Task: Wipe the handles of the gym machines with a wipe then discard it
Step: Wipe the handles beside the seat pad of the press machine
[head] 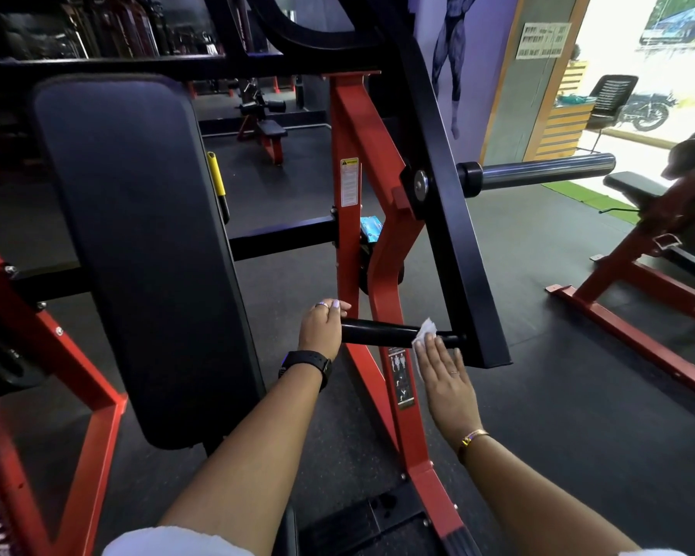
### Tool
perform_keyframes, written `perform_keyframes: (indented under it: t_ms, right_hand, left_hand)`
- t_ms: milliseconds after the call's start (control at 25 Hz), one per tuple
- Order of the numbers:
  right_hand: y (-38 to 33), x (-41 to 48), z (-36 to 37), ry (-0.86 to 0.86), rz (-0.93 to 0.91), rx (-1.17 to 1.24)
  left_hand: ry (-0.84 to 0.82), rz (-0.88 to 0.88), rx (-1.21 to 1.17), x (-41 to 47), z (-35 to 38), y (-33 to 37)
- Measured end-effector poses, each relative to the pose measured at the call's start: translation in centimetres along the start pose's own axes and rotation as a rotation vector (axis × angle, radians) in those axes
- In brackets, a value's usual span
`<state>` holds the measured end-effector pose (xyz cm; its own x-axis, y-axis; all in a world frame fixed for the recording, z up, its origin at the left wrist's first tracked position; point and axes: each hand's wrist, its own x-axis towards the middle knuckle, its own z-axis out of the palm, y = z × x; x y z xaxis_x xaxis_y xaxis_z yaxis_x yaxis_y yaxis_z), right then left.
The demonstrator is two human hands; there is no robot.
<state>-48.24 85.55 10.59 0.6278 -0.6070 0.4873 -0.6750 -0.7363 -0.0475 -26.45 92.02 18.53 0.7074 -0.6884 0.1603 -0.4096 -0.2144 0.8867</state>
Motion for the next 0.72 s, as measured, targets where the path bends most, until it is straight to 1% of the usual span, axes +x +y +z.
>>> perform_keyframes:
  t_ms: [120,240,360,440,600,640,720]
  right_hand:
    - [-1.7,1.7,-0.1,-0.037,0.15,0.105]
    - [-2.5,4.2,-0.7,-0.03,0.274,0.191]
    - [-4.1,6.3,-1.8,-0.044,0.453,0.291]
    - [-6.5,7.7,-2.9,-0.106,0.438,0.306]
    - [-12.6,9.8,-4.0,-0.182,0.268,0.418]
    - [-14.0,9.9,-4.2,-0.201,0.242,0.468]
    - [-15.7,9.7,-4.5,-0.213,0.266,0.681]
  left_hand:
    - [-0.003,0.006,0.027,-0.1,0.0,0.0]
    - [-0.008,0.008,0.032,-0.1,-0.1,0.0]
    - [-0.016,-0.016,-0.02,-0.4,-0.2,0.2]
    - [-0.038,-0.043,-0.132,-0.5,-0.5,0.6]
    - [-0.113,-0.173,-0.48,-0.1,-1.3,1.4]
    - [-0.124,-0.22,-0.576,0.0,-1.5,1.5]
    - [-0.136,-0.295,-0.754,0.0,-2.0,1.5]
